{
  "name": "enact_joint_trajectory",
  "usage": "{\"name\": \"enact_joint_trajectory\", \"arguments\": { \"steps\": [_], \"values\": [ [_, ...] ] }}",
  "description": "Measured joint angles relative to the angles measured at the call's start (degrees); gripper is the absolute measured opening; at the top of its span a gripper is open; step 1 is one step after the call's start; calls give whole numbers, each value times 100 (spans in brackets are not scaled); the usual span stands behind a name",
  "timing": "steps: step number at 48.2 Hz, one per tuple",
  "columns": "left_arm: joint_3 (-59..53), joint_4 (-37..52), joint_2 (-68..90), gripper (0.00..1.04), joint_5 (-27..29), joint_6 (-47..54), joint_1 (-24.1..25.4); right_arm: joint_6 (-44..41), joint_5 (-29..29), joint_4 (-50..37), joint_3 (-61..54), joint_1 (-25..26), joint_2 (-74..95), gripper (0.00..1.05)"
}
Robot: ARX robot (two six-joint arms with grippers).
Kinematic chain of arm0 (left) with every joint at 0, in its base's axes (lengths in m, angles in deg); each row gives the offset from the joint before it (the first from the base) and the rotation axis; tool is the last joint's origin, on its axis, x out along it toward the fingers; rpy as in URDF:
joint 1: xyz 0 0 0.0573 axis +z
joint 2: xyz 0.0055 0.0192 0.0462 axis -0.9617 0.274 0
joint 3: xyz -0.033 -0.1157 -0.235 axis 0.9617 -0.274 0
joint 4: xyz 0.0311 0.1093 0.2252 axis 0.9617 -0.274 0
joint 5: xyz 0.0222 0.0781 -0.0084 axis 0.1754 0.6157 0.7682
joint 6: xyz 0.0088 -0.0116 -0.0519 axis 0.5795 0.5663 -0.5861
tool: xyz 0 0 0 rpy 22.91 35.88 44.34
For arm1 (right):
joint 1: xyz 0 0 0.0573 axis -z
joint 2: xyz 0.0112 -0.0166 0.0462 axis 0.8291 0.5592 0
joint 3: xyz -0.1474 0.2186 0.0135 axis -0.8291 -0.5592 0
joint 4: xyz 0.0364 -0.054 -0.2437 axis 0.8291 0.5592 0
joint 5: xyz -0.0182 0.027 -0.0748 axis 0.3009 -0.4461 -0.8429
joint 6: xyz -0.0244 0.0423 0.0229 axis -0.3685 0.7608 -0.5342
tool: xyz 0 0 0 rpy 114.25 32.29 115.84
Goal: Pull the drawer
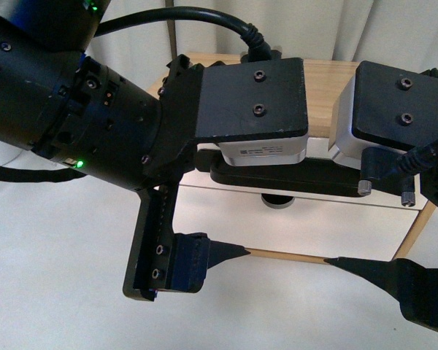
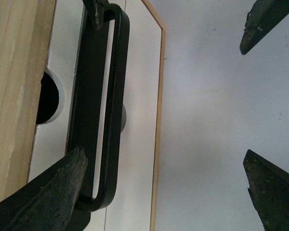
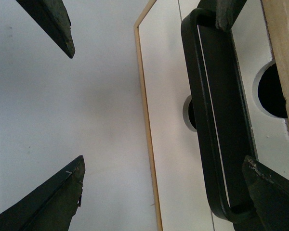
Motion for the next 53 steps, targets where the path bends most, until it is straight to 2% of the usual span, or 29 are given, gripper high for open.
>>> {"name": "enact_joint_trajectory", "arguments": {
  "steps": [19,53],
  "values": [
    [404,-295,382,99,420,232,-114,-35,-98,-111,247,52,437,96],
    [695,-323,859,99,828,476,-98,4,-105,-249,402,61,765,96]
  ]
}}
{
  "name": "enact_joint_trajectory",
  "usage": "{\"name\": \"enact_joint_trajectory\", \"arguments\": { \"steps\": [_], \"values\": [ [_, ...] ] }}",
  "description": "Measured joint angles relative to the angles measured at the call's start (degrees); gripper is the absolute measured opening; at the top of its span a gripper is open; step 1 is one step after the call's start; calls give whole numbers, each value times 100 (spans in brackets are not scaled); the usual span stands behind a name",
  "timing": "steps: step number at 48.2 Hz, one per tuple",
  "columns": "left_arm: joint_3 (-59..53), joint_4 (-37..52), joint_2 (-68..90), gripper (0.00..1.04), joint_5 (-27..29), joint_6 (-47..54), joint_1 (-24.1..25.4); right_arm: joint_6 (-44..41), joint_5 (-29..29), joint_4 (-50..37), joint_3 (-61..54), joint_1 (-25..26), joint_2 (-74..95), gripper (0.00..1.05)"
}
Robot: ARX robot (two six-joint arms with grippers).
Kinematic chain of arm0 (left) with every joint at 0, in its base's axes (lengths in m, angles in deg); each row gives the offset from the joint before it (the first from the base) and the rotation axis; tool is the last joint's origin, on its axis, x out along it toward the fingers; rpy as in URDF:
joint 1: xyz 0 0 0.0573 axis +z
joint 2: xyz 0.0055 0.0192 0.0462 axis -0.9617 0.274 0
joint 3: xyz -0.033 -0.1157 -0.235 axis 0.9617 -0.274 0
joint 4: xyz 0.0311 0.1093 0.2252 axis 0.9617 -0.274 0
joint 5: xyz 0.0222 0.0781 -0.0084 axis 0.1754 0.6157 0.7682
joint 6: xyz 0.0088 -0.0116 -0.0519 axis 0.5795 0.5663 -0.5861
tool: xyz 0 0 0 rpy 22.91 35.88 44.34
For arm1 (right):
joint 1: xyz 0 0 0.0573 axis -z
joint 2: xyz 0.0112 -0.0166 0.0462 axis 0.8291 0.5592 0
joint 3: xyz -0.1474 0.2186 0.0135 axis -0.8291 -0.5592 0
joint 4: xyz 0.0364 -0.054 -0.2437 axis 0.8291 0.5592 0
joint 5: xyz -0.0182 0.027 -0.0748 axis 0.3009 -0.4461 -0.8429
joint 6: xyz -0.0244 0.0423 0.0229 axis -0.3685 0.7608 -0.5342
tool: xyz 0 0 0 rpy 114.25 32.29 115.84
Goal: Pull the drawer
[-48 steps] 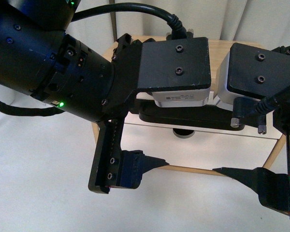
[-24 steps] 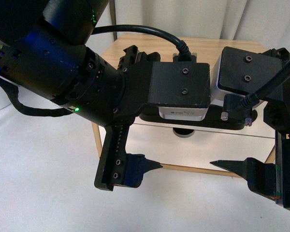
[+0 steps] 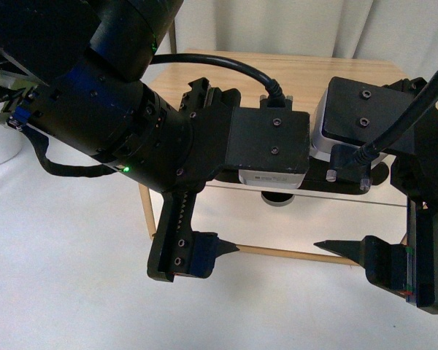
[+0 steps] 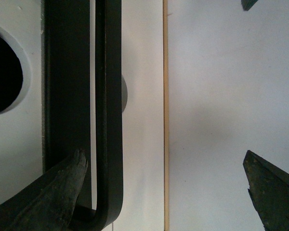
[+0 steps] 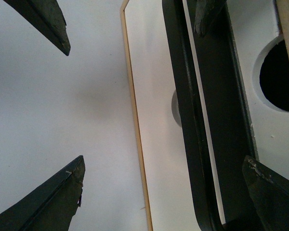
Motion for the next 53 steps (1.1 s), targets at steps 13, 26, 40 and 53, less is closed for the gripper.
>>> {"name": "enact_joint_trajectory", "arguments": {
  "steps": [13,26,40,53],
  "values": [
    [111,46,144,99,52,85,92,20,-90,-11,92,-57,61,96],
    [136,4,184,99,74,234,111,15,-122,-17,92,-70,140,96],
    [155,2,223,99,122,363,109,-72,-177,-105,114,-72,282,96],
    [166,-9,245,99,170,466,98,-87,-188,-160,216,-61,466,96]
  ]
}}
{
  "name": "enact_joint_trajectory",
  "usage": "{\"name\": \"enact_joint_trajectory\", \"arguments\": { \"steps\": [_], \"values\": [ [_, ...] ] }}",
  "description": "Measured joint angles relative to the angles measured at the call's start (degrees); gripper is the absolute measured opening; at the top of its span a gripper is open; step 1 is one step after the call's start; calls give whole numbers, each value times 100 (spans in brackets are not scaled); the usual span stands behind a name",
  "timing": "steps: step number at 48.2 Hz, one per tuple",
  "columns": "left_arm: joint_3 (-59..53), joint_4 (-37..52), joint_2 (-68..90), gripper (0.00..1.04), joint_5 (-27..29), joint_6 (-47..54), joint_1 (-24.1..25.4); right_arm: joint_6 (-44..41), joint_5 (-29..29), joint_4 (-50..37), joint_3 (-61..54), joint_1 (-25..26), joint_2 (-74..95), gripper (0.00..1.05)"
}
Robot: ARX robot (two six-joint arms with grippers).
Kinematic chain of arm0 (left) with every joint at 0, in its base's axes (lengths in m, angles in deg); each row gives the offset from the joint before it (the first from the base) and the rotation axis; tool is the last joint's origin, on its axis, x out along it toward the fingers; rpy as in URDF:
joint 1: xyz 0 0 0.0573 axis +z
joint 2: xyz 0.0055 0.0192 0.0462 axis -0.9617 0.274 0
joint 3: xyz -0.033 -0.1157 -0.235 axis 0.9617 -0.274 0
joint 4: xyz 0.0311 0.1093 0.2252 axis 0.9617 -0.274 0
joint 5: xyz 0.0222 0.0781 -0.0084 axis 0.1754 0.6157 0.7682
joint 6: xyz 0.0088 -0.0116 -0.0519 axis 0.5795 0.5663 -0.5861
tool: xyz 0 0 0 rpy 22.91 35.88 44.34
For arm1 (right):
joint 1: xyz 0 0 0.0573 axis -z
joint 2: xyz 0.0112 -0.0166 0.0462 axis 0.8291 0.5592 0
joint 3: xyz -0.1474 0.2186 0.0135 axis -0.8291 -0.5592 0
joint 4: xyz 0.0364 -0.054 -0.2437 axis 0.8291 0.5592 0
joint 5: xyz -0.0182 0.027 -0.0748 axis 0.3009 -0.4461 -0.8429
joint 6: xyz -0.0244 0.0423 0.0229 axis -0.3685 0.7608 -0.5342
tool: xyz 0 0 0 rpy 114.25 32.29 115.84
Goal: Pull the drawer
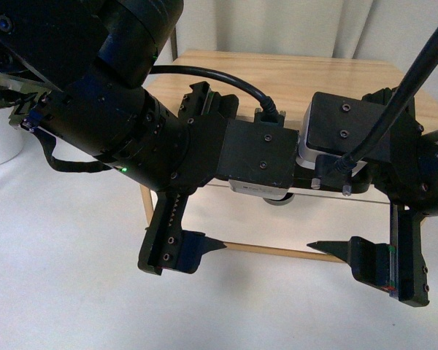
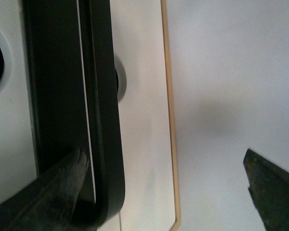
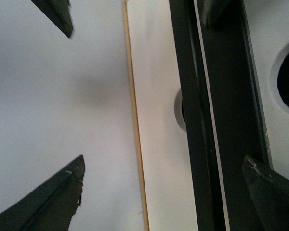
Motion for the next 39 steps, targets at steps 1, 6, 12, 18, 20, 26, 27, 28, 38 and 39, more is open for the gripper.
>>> {"name": "enact_joint_trajectory", "arguments": {
  "steps": [1,6,12,18,20,26,27,28,38,39],
  "values": [
    [2,-4,2,99,2,22,0,0,-7,2,2,0,13,96],
    [17,-7,11,99,0,46,-4,-15,-98,17,4,-13,92,96],
    [26,-7,22,99,-2,59,-13,-33,-160,28,4,-28,160,96],
    [31,-20,24,99,11,61,-20,-50,-181,57,4,-35,212,96],
    [33,-33,26,99,11,68,-22,-50,-179,57,4,-33,212,96],
    [66,-149,26,99,52,114,-37,-74,-166,96,9,-33,212,96],
    [72,-177,26,99,61,120,-39,-76,-162,101,11,-33,212,96],
    [79,-205,26,99,72,129,-44,-81,-155,109,11,-33,212,96],
    [111,-402,4,99,136,151,-70,-116,-98,195,24,-33,212,96],
    [114,-417,0,99,138,155,-72,-122,-92,208,24,-33,208,96]
  ]
}}
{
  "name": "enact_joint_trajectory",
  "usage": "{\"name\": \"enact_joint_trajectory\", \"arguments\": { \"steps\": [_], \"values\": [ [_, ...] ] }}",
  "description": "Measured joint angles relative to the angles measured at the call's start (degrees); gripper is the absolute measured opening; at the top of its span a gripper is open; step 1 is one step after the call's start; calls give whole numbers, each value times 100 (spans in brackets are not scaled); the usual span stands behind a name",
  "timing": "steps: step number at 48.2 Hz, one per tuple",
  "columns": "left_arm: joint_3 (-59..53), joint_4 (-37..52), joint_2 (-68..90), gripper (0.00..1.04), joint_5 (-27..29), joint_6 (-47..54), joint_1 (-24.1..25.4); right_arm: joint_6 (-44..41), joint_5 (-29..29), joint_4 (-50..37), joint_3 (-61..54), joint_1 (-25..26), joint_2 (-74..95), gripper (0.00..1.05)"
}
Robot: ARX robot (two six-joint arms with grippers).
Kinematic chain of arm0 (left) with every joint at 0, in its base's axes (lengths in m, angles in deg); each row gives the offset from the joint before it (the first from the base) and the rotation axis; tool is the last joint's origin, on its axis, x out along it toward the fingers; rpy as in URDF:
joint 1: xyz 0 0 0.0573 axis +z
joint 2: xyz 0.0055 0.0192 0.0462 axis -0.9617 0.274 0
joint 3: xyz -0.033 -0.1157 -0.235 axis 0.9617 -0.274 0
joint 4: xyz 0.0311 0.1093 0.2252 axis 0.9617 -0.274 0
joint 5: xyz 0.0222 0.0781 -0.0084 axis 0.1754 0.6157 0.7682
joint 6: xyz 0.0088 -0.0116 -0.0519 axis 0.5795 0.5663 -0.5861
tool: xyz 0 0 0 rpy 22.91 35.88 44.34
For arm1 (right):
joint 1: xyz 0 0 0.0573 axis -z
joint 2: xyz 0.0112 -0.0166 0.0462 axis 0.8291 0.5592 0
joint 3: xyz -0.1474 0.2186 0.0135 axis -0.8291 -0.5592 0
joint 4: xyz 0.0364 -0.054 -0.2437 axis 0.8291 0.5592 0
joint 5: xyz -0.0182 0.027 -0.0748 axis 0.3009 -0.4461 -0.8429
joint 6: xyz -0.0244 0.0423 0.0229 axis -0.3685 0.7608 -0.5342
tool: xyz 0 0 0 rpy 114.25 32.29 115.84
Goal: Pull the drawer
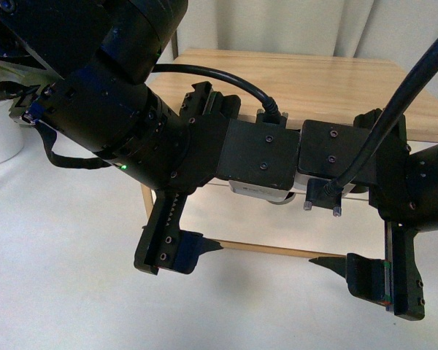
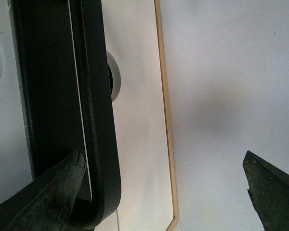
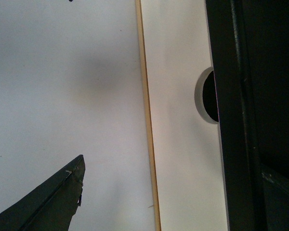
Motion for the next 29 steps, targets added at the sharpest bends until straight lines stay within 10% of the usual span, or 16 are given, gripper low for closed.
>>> {"name": "enact_joint_trajectory", "arguments": {
  "steps": [29],
  "values": [
    [-525,4,-380,99,33,144,-63,-254,162,415,-282,-85,-452,96]
  ]
}}
